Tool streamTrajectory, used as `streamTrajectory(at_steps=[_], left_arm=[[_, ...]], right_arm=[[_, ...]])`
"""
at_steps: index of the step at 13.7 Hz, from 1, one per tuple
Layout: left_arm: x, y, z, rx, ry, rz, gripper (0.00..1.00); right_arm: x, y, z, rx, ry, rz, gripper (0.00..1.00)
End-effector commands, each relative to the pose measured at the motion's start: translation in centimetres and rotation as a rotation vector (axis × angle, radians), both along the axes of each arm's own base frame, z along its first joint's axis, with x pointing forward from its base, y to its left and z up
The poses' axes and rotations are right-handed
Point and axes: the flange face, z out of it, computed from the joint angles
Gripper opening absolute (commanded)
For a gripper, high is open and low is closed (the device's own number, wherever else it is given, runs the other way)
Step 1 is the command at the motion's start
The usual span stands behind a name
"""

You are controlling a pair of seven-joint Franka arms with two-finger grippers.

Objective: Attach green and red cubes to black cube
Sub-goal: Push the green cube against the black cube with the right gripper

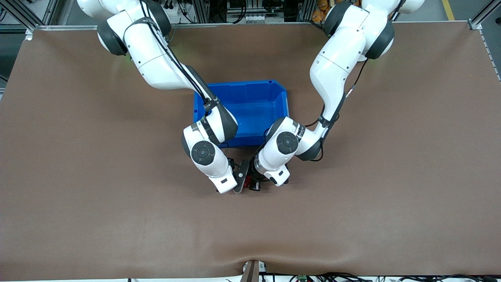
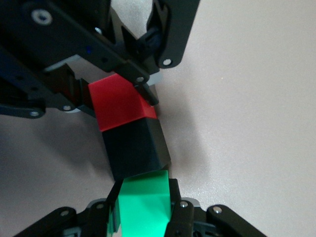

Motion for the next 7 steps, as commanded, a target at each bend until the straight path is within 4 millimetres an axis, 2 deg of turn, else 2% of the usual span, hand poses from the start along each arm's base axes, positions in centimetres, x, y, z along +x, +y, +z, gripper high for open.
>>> streamTrajectory(at_steps=[1, 5, 7], left_arm=[[-0.94, -1.18, -2.90, -0.014, 0.012, 0.022, 0.00], [-1.01, -1.27, -2.90, -0.014, 0.012, 0.020, 0.00], [-0.94, -1.18, -2.90, -0.014, 0.013, 0.023, 0.00]], right_arm=[[-0.63, 3.52, 1.50, 0.062, -0.044, -0.011, 0.00], [-0.47, 3.58, 1.50, 0.072, -0.062, -0.015, 0.00], [-0.79, 4.21, 1.52, 0.078, -0.072, -0.007, 0.00]])
